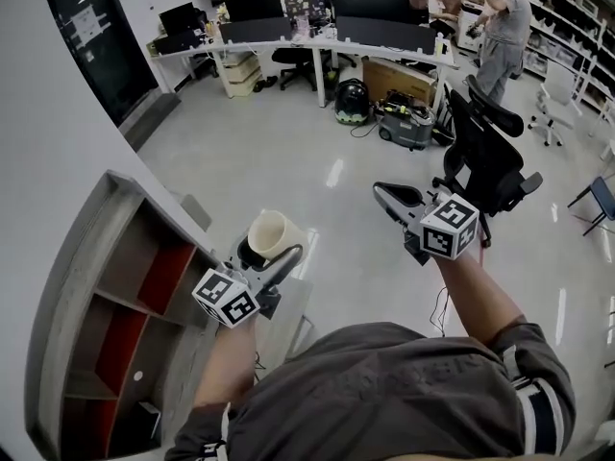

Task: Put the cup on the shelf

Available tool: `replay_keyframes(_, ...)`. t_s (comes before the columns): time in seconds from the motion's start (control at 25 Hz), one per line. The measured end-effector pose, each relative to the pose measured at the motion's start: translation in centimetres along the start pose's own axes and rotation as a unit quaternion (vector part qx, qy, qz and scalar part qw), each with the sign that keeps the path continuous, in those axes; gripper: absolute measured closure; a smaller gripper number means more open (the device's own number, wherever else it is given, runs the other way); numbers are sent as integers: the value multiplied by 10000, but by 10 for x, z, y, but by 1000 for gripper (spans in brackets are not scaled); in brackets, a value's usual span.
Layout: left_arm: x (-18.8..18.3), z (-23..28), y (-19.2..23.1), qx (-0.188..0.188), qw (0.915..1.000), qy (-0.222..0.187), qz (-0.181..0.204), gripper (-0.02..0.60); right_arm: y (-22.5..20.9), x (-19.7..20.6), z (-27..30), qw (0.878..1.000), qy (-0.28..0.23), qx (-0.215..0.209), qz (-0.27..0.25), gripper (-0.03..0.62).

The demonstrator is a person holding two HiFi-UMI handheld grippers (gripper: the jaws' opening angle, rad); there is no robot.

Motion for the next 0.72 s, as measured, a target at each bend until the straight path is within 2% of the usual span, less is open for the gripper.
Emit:
replay_keyframes(0.4, 7, 37, 65, -318, 9995, 48, -37, 150, -66, 1, 54, 9996, 87, -263, 49, 602)
replay_keyframes(0.72, 7, 131, 80, -981, 9951, -63, 61, 150, -170, -22, 72, 9956, 167, -926, 0, 602)
Point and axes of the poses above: the fingertips, and each gripper's own axes: z forward along the fingers, y to its left, x out of its underside, the point moved 3 cm from there along -z, backward along the fingers, and after that the axes turned 6 degrees about z, right-handed, at the moved point
